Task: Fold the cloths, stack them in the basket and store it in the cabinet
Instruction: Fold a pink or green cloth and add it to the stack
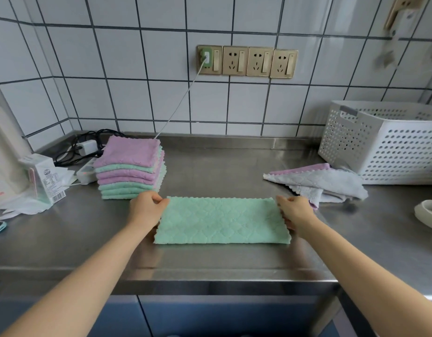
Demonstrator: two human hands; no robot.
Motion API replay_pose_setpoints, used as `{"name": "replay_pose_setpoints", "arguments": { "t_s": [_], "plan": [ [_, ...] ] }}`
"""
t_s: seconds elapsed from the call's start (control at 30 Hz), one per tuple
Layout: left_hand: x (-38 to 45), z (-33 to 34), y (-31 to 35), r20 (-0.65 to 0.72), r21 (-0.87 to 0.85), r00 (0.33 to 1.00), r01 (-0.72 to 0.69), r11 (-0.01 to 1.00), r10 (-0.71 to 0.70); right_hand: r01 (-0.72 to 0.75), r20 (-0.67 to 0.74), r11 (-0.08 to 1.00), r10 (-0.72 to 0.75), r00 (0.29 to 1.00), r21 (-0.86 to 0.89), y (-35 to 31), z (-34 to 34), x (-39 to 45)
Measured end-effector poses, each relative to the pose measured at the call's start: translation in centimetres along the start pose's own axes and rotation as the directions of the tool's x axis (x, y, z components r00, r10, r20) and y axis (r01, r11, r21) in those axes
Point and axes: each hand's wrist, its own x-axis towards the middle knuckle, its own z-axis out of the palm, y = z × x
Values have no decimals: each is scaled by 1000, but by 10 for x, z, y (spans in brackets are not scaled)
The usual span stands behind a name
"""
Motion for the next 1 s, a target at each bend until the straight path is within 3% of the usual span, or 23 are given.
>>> {"name": "replay_pose_setpoints", "arguments": {
  "t_s": [0.07,0.13,0.2,0.27,0.33,0.5,0.67,0.83,1.0],
  "plan": [
    [-15,-13,2,-50,79,993,-102,992,106,177,-75,982,-182,981,-60,1,-14,-22],
    [-45,-14,10,-23,172,945,-317,933,325,463,-82,838,-504,860,-290,7,-20,-48],
    [-82,-5,28,209,62,868,-471,880,450,693,145,638,-692,707,-335,13,-11,-76],
    [-108,12,41,425,85,762,-571,817,489,803,381,495,-709,594,-332,21,6,-89],
    [-118,24,42,498,188,722,-630,754,480,852,468,386,-715,519,-354,29,18,-94],
    [-121,12,15,491,250,748,-612,750,447,836,456,358,-714,532,-416,50,0,-88],
    [-118,-13,-16,414,276,819,-528,803,397,814,370,370,-752,546,-448,65,-25,-75],
    [-126,-12,-3,331,315,861,-487,814,387,814,370,264,-788,491,-517,62,-27,-65],
    [-141,4,26,382,154,781,-581,799,494,816,361,245,-804,473,-523,45,-29,-83]
  ]
}}
